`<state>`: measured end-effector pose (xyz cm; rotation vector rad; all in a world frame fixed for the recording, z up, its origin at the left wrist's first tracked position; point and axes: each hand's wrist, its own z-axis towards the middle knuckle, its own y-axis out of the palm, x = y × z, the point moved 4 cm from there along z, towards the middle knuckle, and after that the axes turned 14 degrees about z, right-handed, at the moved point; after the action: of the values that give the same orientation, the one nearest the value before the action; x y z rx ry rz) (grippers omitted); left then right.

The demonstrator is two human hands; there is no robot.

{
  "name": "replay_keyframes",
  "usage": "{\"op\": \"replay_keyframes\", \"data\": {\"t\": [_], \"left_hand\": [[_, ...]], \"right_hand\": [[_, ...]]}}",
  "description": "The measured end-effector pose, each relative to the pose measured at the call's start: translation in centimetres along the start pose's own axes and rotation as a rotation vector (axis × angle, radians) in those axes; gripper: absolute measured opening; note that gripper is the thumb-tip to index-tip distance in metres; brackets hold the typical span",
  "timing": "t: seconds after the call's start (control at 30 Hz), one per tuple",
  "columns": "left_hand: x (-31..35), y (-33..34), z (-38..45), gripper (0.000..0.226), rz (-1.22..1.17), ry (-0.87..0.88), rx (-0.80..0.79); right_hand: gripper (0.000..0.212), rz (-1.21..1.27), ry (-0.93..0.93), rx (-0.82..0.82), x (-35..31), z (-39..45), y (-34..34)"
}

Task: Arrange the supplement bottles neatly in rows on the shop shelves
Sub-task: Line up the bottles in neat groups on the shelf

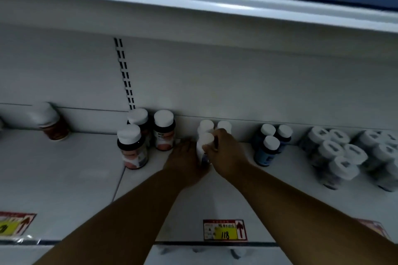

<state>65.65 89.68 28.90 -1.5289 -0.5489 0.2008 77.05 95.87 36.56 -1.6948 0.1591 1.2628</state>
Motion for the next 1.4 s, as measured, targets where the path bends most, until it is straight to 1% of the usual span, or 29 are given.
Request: {"op": "replay_keyframes", "data": {"t": [0.07,0.13,0.2,0.27,0.33,0.4,0.5,0.6,0.67,0.7,0.77,0.83,0.9,0.93,1.07,1.13,1.2,1.3,1.4], "left_hand": [[-0.3,-0.1,-0.4,0.092,0.047,0.012,-0.038],[-0.5,-0.3,-1.4,0.093,0.12,0.051,-0.093],[-0.8,-0.5,-2.9,0.092,0.121,0.079,-0.158],[-1.3,-1.2,-4.6,0.09,0.086,0.084,-0.174],[-1.6,-2.2,-6.7,0.087,0.046,0.1,-0.154],[-1.8,-3.2,-9.6,0.084,0.017,0.101,-0.114],[-1.9,-4.8,-15.4,0.078,-0.038,0.093,-0.003],[-2.6,-5.5,-21.9,0.067,-0.027,0.031,0.104],[-3.3,-5.6,-26.3,0.059,-0.017,-0.004,0.203],[-3.7,-5.4,-28.2,0.056,-0.009,-0.022,0.202],[-4.6,-4.7,-32.0,0.053,0.049,-0.061,0.12],[-5.9,-4.5,-34.9,0.057,0.109,-0.061,0.087],[-7.7,-4.4,-36.9,0.059,0.128,-0.055,0.085],[-8.9,-4.2,-37.5,0.058,0.101,-0.067,0.079],[-14.1,-3.6,-38.1,0.057,-0.047,-0.092,0.078],[-17.3,-3.3,-37.9,0.058,-0.065,-0.074,0.067],[-21.0,-3.0,-37.3,0.058,-0.001,-0.036,0.055],[-26.3,-1.6,-36.2,0.059,0.154,0.054,0.043],[-30.6,1.1,-34.3,0.06,0.145,0.035,-0.018]], "right_hand": [[0.03,-0.001,0.024,0.02,0.2,-0.6,0.0],[0.034,0.017,0.045,0.027,0.3,-1.7,0.1],[0.048,0.059,0.045,0.046,0.2,-3.2,0.2],[0.059,0.069,0.022,0.06,-0.3,-5.0,0.3],[0.06,0.057,0.008,0.074,-0.7,-6.9,0.6],[0.055,0.052,-0.016,0.097,-1.2,-9.3,0.9],[0.052,0.056,-0.093,0.082,-2.0,-13.2,1.9],[0.048,0.109,-0.142,0.038,-2.4,-17.1,3.2],[0.046,0.124,-0.181,0.003,-2.9,-19.7,4.4],[0.044,0.124,-0.188,-0.001,-2.9,-21.1,5.2],[0.042,0.135,-0.148,-0.034,-3.3,-24.4,6.9],[0.041,0.13,-0.102,-0.095,-4.2,-26.5,8.8],[0.04,0.088,-0.037,-0.129,-5.2,-27.8,10.6],[0.04,0.07,-0.019,-0.146,-5.6,-28.2,11.7],[0.041,0.027,0.0,-0.148,-7.5,-28.5,16.2],[0.04,0.029,-0.011,-0.13,-8.9,-28.2,19.4],[0.041,0.049,-0.015,-0.108,-10.1,-27.9,23.2],[0.045,-0.025,0.038,-0.099,-10.2,-26.6,29.5],[0.046,-0.089,0.081,-0.118,-8.9,-24.5,34.6]]}}
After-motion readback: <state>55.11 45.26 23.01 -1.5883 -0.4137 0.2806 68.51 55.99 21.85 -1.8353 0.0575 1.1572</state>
